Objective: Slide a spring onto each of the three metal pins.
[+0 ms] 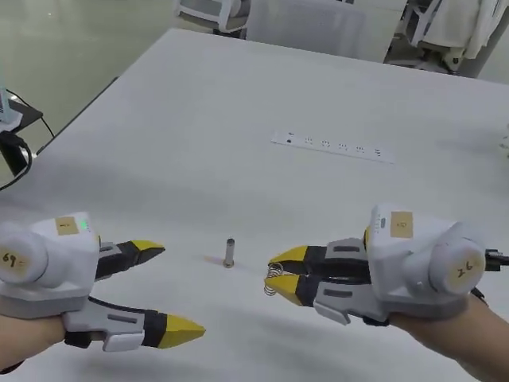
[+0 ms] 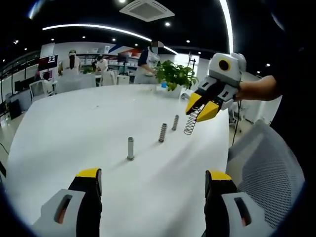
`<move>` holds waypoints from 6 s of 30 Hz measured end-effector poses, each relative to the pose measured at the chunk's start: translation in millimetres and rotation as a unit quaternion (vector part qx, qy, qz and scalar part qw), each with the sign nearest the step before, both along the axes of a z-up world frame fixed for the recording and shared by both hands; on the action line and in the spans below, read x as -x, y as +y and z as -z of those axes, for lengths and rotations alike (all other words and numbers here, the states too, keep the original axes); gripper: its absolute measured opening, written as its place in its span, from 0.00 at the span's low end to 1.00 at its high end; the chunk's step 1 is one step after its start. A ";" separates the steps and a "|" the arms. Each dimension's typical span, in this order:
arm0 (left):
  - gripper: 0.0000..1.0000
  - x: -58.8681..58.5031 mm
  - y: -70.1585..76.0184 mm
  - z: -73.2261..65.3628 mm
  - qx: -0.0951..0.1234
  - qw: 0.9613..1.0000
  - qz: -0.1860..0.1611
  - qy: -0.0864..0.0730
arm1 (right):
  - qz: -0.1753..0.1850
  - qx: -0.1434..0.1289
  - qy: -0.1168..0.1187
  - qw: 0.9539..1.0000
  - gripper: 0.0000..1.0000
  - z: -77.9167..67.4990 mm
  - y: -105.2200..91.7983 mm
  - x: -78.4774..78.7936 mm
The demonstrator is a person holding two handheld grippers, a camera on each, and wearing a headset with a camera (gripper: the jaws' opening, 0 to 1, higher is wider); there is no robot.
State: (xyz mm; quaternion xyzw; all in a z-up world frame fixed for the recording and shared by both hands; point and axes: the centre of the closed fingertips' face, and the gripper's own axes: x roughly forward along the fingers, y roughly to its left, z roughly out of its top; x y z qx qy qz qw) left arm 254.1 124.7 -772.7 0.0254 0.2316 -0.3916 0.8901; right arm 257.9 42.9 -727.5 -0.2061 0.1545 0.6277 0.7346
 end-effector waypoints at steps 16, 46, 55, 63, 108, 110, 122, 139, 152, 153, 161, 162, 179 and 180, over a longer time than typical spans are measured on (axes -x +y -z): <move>0.98 -0.2 13.2 5.2 0.008 1.000 -0.029 0.005 | 0.003 0.009 -0.009 1.000 0.07 8.1 20.7 -20.0; 0.98 -5.1 19.3 9.9 0.025 0.999 -0.041 0.004 | 0.070 -0.004 0.020 0.997 0.08 18.9 61.0 -83.7; 0.98 -4.9 21.5 10.4 0.025 0.999 -0.044 0.005 | 0.077 -0.003 0.031 0.997 0.08 25.0 61.0 -88.4; 0.98 -4.7 21.1 10.6 0.027 0.999 -0.045 0.007 | 0.078 -0.003 0.040 0.996 0.08 29.6 61.3 -87.6; 0.96 -2.9 18.9 16.2 0.030 0.998 -0.047 0.014 | 0.032 0.110 0.028 0.993 0.08 91.5 61.1 -72.7; 0.96 -3.2 18.3 16.1 0.031 0.998 -0.048 0.015 | 0.033 0.110 0.028 0.993 0.09 91.5 60.9 -72.3; 0.96 -3.0 16.2 16.3 0.032 0.998 -0.046 0.015 | 0.045 0.107 0.035 0.993 0.09 93.8 58.4 -72.2; 0.96 -3.2 16.8 16.5 0.031 0.998 -0.045 0.016 | 0.047 0.112 0.039 0.992 0.17 95.8 56.7 -72.3; 0.96 -5.7 11.2 8.5 0.028 0.999 -0.039 0.010 | 0.043 0.092 0.034 0.994 0.28 82.3 56.2 -66.3; 0.96 -5.9 10.4 7.7 0.028 0.999 -0.038 0.010 | 0.043 0.090 0.035 0.994 0.29 81.1 55.7 -65.5; 0.96 -8.1 3.8 0.9 0.024 0.999 -0.028 0.006 | 0.058 0.065 0.027 0.996 0.44 66.8 43.8 -62.8; 0.96 -8.6 3.3 0.0 0.024 0.999 -0.027 0.006 | 0.059 0.064 0.025 0.996 0.45 65.6 41.9 -62.9; 0.98 -12.2 -15.4 -9.9 0.019 1.000 -0.002 -0.002 | 0.108 0.003 0.028 0.994 0.75 43.1 1.1 -50.6; 0.98 -12.7 -16.7 -10.9 0.019 1.000 -0.001 -0.003 | 0.109 0.003 0.026 0.994 0.77 42.5 -2.2 -50.0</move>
